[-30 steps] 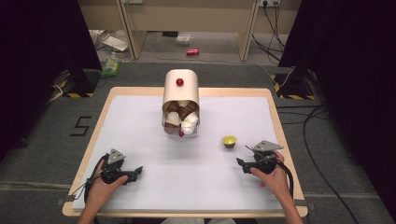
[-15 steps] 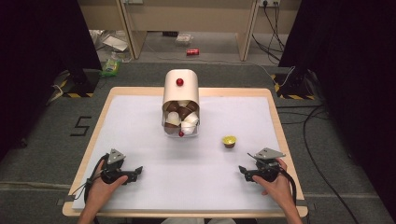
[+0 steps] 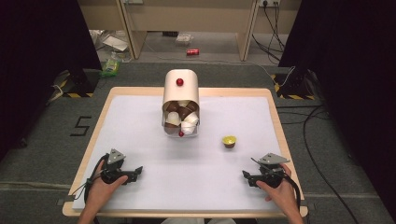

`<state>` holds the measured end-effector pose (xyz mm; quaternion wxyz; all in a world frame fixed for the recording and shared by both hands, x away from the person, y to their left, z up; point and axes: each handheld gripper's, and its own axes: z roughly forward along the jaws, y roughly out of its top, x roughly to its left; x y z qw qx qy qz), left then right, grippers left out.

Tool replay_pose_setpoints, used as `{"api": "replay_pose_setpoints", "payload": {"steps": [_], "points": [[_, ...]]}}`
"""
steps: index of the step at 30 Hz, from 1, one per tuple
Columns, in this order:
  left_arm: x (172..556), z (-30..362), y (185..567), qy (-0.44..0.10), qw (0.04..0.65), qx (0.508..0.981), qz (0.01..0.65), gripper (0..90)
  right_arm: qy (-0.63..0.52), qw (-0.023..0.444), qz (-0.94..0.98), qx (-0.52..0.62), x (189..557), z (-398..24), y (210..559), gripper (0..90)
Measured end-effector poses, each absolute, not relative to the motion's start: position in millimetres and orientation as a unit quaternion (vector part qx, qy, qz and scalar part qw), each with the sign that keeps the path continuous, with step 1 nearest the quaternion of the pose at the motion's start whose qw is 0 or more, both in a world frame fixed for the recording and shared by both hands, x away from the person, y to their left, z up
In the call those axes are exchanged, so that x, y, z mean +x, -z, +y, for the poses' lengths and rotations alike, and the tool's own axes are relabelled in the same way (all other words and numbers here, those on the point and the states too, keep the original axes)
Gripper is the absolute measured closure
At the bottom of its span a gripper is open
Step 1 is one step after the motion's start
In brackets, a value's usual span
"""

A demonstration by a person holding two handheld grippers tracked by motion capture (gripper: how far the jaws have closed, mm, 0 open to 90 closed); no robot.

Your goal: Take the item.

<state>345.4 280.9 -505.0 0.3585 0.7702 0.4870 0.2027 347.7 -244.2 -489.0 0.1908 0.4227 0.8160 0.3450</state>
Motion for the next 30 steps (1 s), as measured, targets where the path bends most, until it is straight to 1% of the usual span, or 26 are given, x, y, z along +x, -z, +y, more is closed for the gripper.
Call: {"api": "replay_pose_setpoints", "payload": {"steps": [11, 30], "points": [[345.4, 280.7, 505.0, -0.203, 0.358, 0.77, 0.487, 10.1, -0.344, 0.187, 0.81, 0.436, 337.9, -251.1, 494.9, 15.7], [345.4, 280.7, 505.0, -0.203, 0.358, 0.77, 0.487, 10.1, -0.343, 0.187, 0.81, 0.437, 337.7, -250.9, 495.5, 15.2]]}}
